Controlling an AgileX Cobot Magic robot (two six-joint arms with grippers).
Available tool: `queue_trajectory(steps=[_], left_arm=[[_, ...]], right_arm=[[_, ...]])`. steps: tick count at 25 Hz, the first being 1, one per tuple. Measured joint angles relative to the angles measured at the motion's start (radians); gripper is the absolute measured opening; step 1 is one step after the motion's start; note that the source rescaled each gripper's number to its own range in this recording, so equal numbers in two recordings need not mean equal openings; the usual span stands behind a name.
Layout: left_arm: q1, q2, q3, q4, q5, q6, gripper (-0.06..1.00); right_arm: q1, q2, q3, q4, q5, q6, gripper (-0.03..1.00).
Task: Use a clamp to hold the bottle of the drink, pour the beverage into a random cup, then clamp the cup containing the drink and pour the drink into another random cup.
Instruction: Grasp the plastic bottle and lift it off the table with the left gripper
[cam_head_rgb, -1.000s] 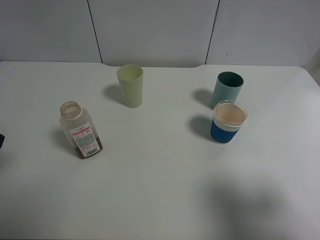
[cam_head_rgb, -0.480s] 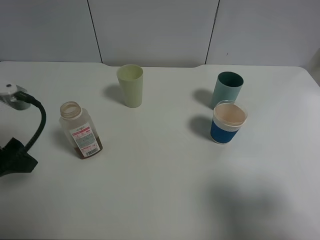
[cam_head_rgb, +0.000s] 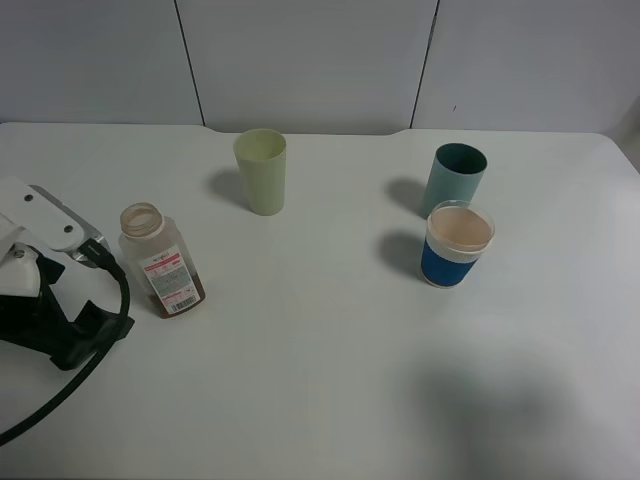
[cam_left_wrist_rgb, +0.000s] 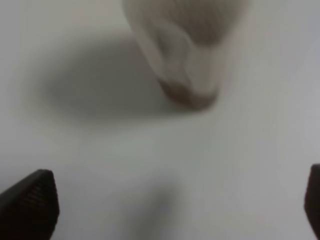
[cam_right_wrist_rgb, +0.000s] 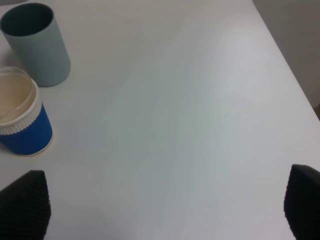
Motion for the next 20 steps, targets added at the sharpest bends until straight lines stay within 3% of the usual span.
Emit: queue_trajectory(steps=[5,20], left_arm=[[0.0,0.001,0.059,0.004,-0.203,-0.096,1.0],[0.0,0.172,0.14,0.008,-0.555,-0.21,1.0]], right_arm=[[0.0,0.0,0.0,0.0,0.0,0.0,0.8],[0.0,0.0,0.0,0.0,0.0,0.0,0.8]])
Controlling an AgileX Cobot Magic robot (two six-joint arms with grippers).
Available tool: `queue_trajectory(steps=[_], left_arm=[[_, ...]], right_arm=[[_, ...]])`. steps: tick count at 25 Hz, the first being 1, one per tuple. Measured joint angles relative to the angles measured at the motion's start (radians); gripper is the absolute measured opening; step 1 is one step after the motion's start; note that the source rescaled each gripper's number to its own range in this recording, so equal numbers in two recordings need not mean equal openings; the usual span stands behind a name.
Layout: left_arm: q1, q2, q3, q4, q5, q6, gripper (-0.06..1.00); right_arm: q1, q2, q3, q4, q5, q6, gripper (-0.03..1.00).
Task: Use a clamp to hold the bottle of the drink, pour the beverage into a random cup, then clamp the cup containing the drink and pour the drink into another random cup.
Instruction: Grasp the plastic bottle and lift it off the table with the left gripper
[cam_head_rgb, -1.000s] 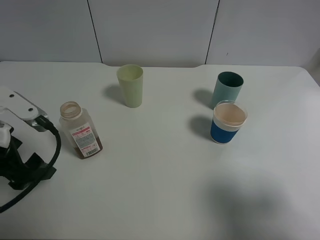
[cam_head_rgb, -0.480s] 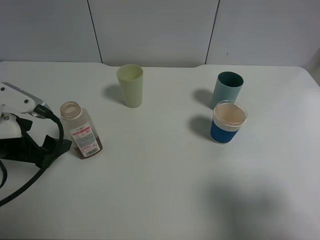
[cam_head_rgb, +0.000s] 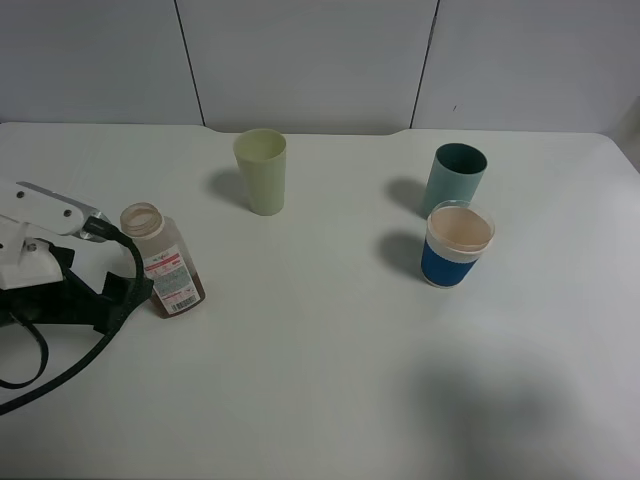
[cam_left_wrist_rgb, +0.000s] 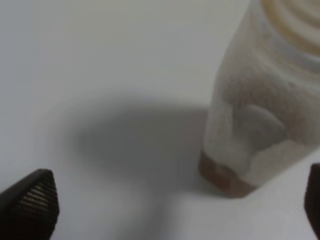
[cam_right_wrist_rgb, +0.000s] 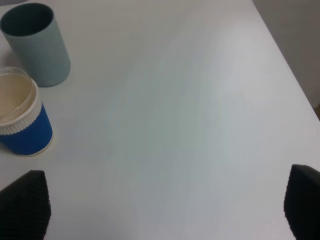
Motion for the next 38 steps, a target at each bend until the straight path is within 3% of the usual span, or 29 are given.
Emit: queue_trajectory(steps=[2,3,4,8,11,16,18,26,28,33,34,38], left_arm=[[0.0,0.04,-0.001,0.032,-0.047,-0.023,1.0],[0.0,0.086,-0.001,0.088,-0.093,-0.064,1.0],[0.0,0.086,-0.001,0.088,-0.093,-0.064,1.0],[0.0,0.193,0.0,0.226,-0.23,-0.15,1.0],[0.0,0.247,0.001,0.247,-0.295,-0.156,1.0],[0.0,0.434,0.004,0.281,-0.54,-0.16,1.0],[0.0,0.471,0.004,0.291,-0.59,-0.16,1.0],[0.0,0.545,0.004,0.308,-0.675,-0.144,0.98],[0.0,0.545,0.004,0.309,-0.675,-0.144,0.86],[0.0,0.545,0.004,0.311,-0.676,-0.144,0.06],[0.0,0.545,0.004,0.311,-0.677,-0.144,0.0],[0.0,0.545,0.004,0.311,-0.677,-0.144,0.02]], right_arm=[[0.0,0.0,0.0,0.0,0.0,0.0,0.8],[0.0,0.0,0.0,0.0,0.0,0.0,0.8],[0.0,0.0,0.0,0.0,0.0,0.0,0.8],[0.0,0.0,0.0,0.0,0.0,0.0,0.8],[0.0,0.0,0.0,0.0,0.0,0.0,0.8],[0.0,0.0,0.0,0.0,0.0,0.0,0.8],[0.0,0.0,0.0,0.0,0.0,0.0,0.8],[0.0,0.0,0.0,0.0,0.0,0.0,0.8],[0.0,0.0,0.0,0.0,0.0,0.0,0.8],[0.0,0.0,0.0,0.0,0.0,0.0,0.8],[0.0,0.0,0.0,0.0,0.0,0.0,0.8],[0.0,0.0,0.0,0.0,0.0,0.0,0.8]])
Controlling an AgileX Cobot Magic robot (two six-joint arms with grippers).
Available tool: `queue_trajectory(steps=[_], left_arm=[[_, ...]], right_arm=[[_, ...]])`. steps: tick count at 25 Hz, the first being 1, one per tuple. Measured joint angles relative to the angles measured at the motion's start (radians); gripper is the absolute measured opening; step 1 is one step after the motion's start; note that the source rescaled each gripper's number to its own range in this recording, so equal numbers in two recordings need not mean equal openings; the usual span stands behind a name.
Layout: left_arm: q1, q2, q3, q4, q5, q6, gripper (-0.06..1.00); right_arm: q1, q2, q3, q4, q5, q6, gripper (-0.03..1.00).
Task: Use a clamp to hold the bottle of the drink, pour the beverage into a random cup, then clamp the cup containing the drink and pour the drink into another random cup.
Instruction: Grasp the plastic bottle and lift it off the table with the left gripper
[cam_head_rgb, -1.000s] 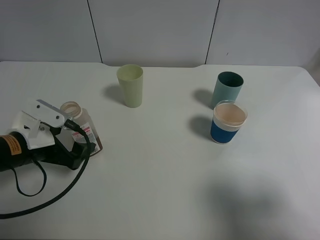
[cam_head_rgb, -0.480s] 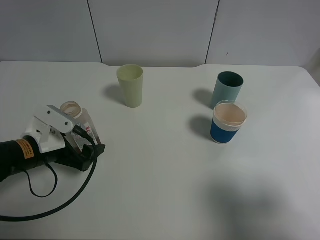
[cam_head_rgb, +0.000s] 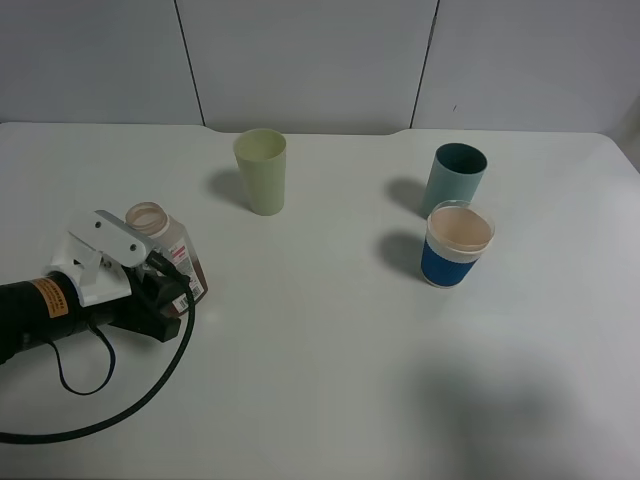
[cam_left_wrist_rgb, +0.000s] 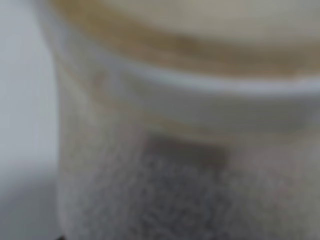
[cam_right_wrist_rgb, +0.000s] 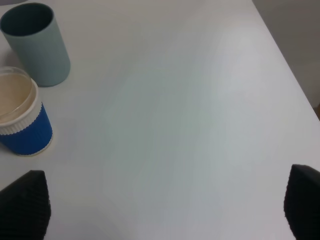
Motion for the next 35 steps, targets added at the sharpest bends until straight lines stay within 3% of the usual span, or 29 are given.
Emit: queue_trajectory(steps=[4,15,19,23,27,35], left_arm=[[0.0,0.0,0.0,-0.02,0.0,0.0,0.02],[-0.004,0.0,0.0,-0.24,0.001,0.0,0.02],[-0.039,-0.04,-0.014,-0.397,0.064,0.007,0.02],[-0.082,-0.129,-0.057,-0.636,0.202,0.079,0.02],[-0.134,-0.221,-0.119,-0.874,0.311,0.315,0.02],[-0.267,-0.305,-0.276,-1.446,0.318,1.102,0.02]], right_arm=[[0.0,0.0,0.0,0.0,0.0,0.0,0.8],[0.0,0.0,0.0,0.0,0.0,0.0,0.8],[0.0,0.0,0.0,0.0,0.0,0.0,0.8],[0.0,0.0,0.0,0.0,0.0,0.0,0.8],[0.0,0.0,0.0,0.0,0.0,0.0,0.8],[0.0,0.0,0.0,0.0,0.0,0.0,0.8]])
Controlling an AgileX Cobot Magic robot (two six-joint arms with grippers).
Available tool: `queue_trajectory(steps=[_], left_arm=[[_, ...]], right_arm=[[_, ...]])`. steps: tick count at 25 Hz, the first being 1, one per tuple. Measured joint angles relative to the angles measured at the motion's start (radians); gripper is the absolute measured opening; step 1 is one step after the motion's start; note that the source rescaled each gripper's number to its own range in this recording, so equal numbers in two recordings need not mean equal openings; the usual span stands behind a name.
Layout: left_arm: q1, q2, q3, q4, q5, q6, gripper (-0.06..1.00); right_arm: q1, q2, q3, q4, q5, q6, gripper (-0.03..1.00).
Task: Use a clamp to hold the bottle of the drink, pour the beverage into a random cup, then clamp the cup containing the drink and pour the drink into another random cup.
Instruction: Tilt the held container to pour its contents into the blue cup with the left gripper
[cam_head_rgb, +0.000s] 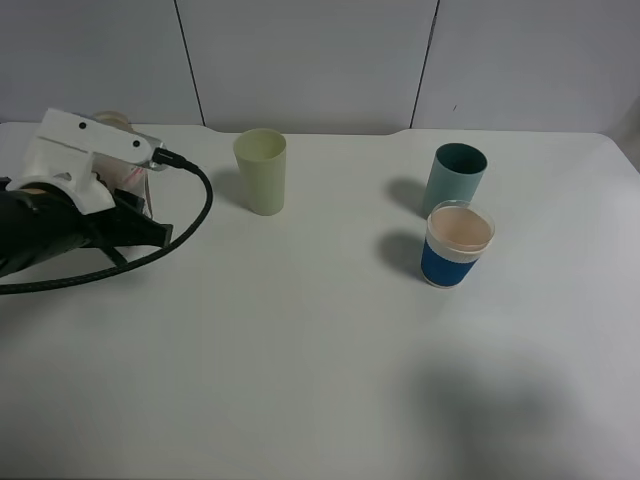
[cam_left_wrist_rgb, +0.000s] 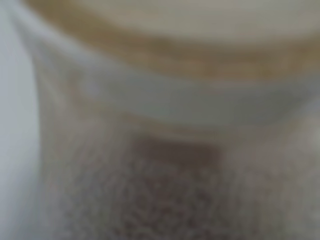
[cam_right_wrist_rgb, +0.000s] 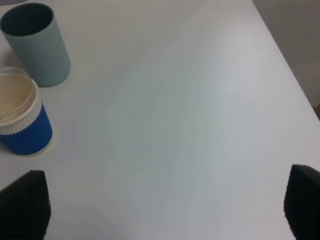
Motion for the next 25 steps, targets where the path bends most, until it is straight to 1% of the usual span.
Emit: queue_trajectory(steps=[2,3,4,7,9,11,15,16,25], left_arm=[[-0.036,0.0,-0.04,-0.118,-0.037,0.185,0.02],[-0.036,0.0,-0.04,-0.118,-0.037,0.185,0.02],[-0.057,0.0,-0.062,-0.18,-0.061,0.274,0.02],[-0.107,0.001,-0.118,-0.297,-0.129,0.452,0.02],[-0.138,0.001,-0.152,-0.352,-0.168,0.542,0.02],[-0.162,0.001,-0.182,-0.383,-0.193,0.594,0.02],[-0.191,0.01,-0.232,-0.409,-0.208,0.647,0.02],[-0.202,0.029,-0.262,-0.416,-0.216,0.667,0.02],[-0.281,0.172,-0.407,-0.424,-0.241,0.762,0.02]], right_arm=[[0.0,0.0,0.0,0.0,0.0,0.0,0.8],[0.0,0.0,0.0,0.0,0.0,0.0,0.8],[0.0,0.0,0.0,0.0,0.0,0.0,0.8],[0.0,0.0,0.0,0.0,0.0,0.0,0.8],[0.0,0.0,0.0,0.0,0.0,0.0,0.8],[0.0,0.0,0.0,0.0,0.0,0.0,0.8],[0.0,0.0,0.0,0.0,0.0,0.0,0.8],[0.0,0.0,0.0,0.0,0.0,0.0,0.8],[0.0,0.0,0.0,0.0,0.0,0.0,0.8]])
